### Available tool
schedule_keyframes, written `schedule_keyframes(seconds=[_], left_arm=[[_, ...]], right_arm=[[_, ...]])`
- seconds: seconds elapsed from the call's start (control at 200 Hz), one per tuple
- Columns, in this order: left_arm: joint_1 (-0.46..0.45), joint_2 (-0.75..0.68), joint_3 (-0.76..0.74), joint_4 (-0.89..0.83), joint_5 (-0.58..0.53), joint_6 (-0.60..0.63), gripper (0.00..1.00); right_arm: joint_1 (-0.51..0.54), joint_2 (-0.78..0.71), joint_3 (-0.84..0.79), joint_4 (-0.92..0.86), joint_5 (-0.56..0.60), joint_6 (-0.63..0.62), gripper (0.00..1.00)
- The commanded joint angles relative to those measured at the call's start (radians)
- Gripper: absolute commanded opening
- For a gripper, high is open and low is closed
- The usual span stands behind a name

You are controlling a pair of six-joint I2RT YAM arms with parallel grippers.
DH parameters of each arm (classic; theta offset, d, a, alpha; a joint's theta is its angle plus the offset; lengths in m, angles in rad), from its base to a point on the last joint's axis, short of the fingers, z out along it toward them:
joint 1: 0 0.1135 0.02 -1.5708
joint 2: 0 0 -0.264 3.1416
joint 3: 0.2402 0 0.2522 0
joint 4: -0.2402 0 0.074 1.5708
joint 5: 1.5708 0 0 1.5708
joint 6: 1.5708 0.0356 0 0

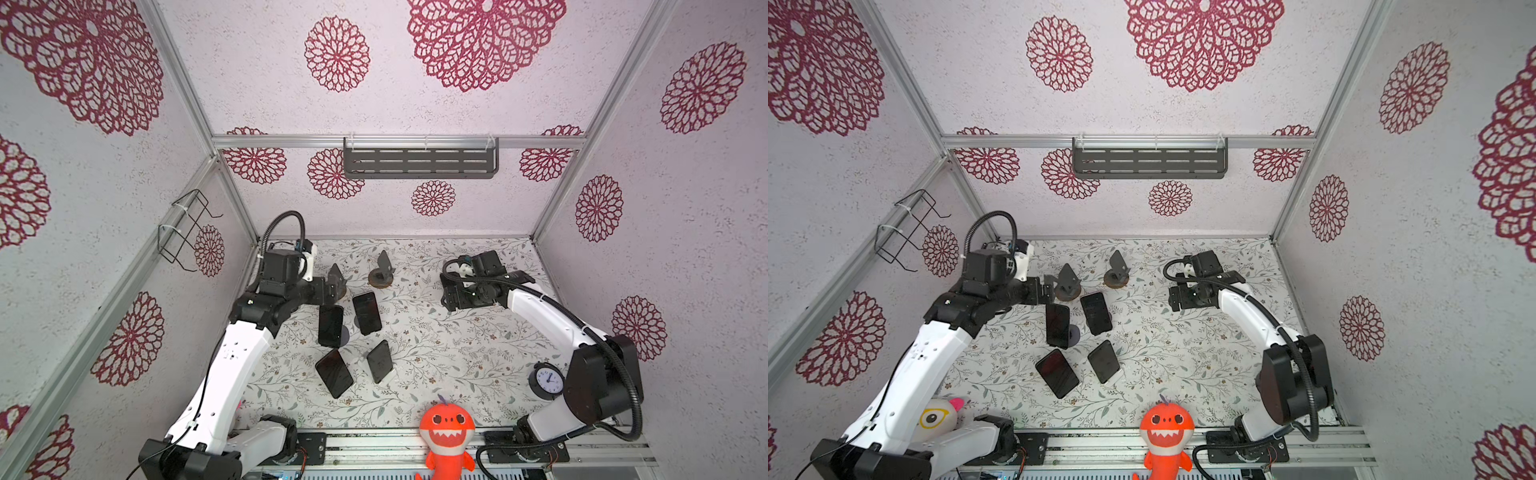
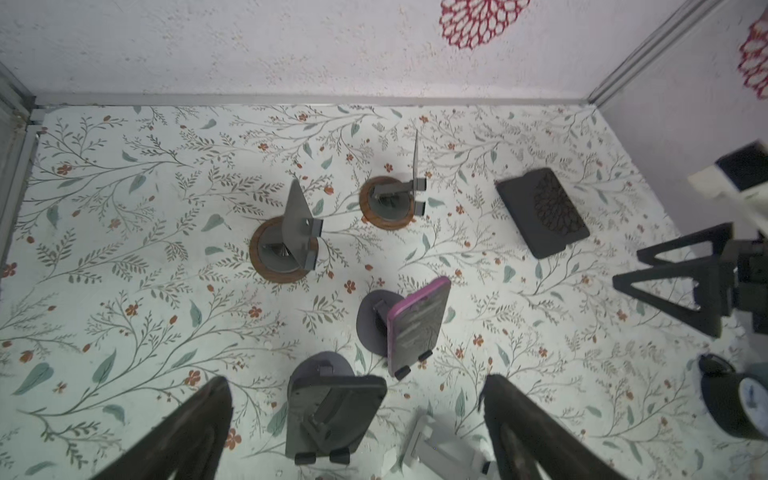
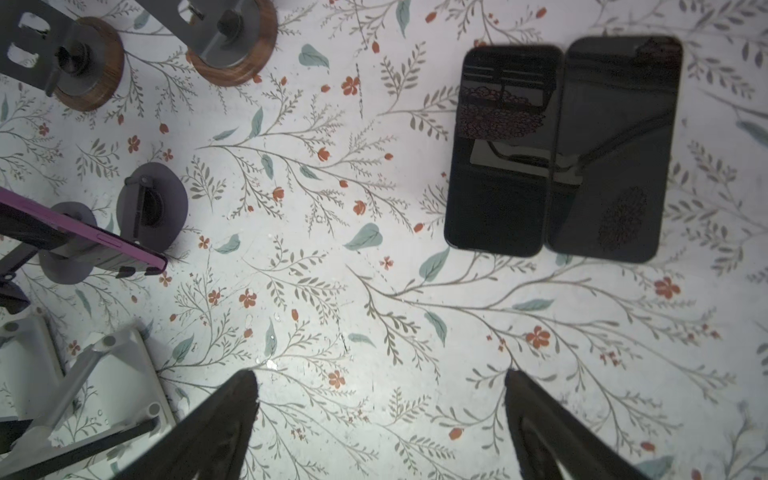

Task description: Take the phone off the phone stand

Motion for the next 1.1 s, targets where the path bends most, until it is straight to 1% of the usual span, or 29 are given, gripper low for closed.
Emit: schedule_keyframes(seconds=[0.0, 0.13, 0.21, 0.355, 0.62, 0.751, 0.876, 0.951, 1.051, 1.096], left_arm=[[-0.069, -0.039, -0.104, 0.075, -0.167, -0.056, 0.97], [-0.104, -0.065, -0.215, 0.136, -0.180, -0.094, 0.97], [-0.108, -0.061, -0.249, 0.142, -0.192, -0.092, 0.97], [-0.112, -0.047, -0.291, 0.190, -0.173, -0.078, 0.97], [-0.112, 0.033, -0.301, 0.234, -0.177, -0.044, 0.97], [-0.111, 0.081, -0.286, 0.218, -0.215, -0.038, 0.97], [-0.112, 0.108, -0.285, 0.243, -0.203, -0.042, 0.98], [-0.111, 0.123, -0.286, 0.250, -0.199, -0.047, 1.00], [-0.110, 0.142, -0.286, 0.259, -0.201, -0.046, 0.98], [-0.109, 0.151, -0.284, 0.255, -0.200, -0.046, 0.95]], right_arm=[[-0.005, -0.072, -0.065, 0.045, 0.039, 0.052, 0.98], [-0.005, -0.126, -0.129, 0.060, 0.036, 0.068, 0.99], [-0.006, -0.153, -0.154, 0.065, 0.040, 0.072, 0.99], [-0.005, -0.178, -0.174, 0.065, 0.047, 0.072, 0.98], [-0.005, -0.194, -0.178, 0.068, 0.048, 0.072, 0.98], [-0.005, -0.197, -0.178, 0.068, 0.052, 0.069, 0.98], [-0.006, -0.202, -0.178, 0.065, 0.060, 0.065, 0.98], [-0.005, -0.204, -0.178, 0.065, 0.063, 0.060, 0.98], [-0.006, -0.204, -0.178, 0.066, 0.064, 0.055, 0.98], [-0.006, -0.202, -0.177, 0.066, 0.061, 0.054, 0.98]])
